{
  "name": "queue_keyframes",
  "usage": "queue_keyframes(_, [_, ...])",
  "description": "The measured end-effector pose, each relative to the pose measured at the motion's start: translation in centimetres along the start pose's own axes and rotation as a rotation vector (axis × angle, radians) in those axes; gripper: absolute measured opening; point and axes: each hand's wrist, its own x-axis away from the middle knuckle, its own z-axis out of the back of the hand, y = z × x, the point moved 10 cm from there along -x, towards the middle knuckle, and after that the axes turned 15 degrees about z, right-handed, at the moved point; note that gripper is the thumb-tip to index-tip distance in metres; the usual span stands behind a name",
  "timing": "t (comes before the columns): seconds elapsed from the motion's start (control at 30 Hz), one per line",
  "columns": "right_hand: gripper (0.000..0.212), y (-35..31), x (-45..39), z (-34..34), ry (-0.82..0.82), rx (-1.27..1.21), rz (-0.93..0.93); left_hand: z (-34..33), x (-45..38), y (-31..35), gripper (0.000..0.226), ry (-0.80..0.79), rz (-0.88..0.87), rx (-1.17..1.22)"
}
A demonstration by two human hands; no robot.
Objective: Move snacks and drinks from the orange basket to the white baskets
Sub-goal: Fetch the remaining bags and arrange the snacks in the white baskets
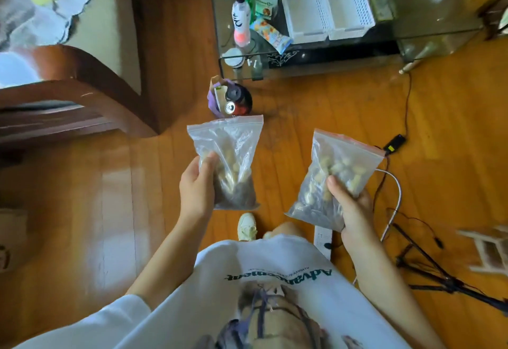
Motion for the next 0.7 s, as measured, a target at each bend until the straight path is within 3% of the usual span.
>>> queue_keyframes(0.23, [0.028,-1.7,-7.2,2.4,0.115,-0.062,0.028,-8.7,-5.8,3.7,0.029,-0.116,0.036,-0.055])
queue_keyframes(0.7, [0.023,-10.8,-31.6,6.3,0.069,-0.024,0.111,-29.6,-16.9,15.7,0.029,-0.11,0.107,-0.06])
